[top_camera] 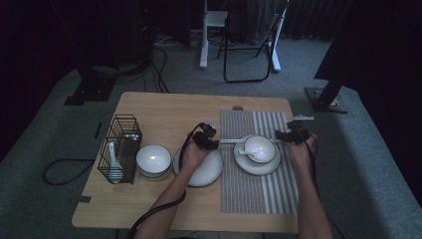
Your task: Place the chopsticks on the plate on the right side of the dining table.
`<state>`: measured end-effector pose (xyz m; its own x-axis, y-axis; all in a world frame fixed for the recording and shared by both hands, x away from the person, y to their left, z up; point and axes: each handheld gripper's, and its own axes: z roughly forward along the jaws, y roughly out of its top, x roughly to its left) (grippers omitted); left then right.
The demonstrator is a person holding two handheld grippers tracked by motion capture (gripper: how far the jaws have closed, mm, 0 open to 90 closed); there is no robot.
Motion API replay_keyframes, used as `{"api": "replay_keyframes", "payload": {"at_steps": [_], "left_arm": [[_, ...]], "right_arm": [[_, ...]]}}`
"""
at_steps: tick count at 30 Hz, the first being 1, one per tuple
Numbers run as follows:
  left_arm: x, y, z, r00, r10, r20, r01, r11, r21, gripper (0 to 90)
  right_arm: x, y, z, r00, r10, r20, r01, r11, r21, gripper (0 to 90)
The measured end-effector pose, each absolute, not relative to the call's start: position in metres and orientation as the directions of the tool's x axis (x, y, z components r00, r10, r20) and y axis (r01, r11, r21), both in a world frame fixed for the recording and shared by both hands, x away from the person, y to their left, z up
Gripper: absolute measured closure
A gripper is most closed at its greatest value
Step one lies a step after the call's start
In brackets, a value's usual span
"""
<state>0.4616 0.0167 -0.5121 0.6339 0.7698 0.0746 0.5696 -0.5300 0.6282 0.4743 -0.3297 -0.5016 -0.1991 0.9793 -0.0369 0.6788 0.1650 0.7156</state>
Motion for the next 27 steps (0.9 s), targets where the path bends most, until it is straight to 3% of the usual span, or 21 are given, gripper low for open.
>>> {"api": "replay_keyframes", "payload": {"at_steps": [27], "left_arm": [[0.4615,0.0153,-0.5102,0.63,0.773,0.065,0.586,-0.529,0.613,58.1]], "right_arm": [[0.4714,-0.3339,-0.5003,-0.19,0.981,-0.039,0.67,0.158,0.725,26.8]]}}
